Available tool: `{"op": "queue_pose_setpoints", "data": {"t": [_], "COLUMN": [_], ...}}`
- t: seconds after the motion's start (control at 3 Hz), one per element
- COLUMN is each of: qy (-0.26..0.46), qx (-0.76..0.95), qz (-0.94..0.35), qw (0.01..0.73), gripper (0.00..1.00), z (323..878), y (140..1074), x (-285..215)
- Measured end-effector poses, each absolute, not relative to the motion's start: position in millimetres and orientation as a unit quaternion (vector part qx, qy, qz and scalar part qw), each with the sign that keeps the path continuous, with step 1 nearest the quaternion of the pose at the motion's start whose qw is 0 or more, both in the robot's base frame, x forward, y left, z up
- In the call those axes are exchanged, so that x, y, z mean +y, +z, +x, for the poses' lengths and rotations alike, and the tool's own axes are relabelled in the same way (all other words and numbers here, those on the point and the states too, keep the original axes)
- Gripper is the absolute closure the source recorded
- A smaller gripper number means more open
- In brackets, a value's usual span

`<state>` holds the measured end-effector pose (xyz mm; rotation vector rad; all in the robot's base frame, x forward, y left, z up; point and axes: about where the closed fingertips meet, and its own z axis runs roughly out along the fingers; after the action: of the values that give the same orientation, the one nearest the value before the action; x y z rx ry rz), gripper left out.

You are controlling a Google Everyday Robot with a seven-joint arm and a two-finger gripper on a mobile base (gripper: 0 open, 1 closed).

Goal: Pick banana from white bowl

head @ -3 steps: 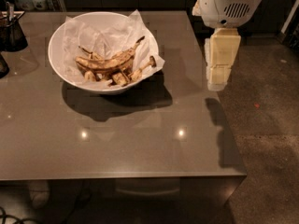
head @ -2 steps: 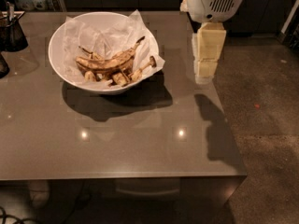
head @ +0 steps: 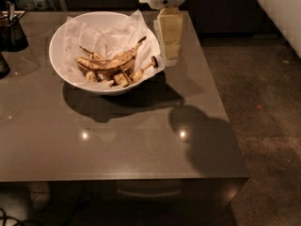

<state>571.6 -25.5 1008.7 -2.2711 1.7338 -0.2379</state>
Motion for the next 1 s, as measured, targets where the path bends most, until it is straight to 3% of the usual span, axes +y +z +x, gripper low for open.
{"op": "queue_pose_setpoints", "data": {"t": [1.0], "qy": [-0.057], "qx": [0.567], "qz": [-0.807], "qw": [0.158], "gripper": [0.00], "z": [599], "y": [994], "x": [24]}}
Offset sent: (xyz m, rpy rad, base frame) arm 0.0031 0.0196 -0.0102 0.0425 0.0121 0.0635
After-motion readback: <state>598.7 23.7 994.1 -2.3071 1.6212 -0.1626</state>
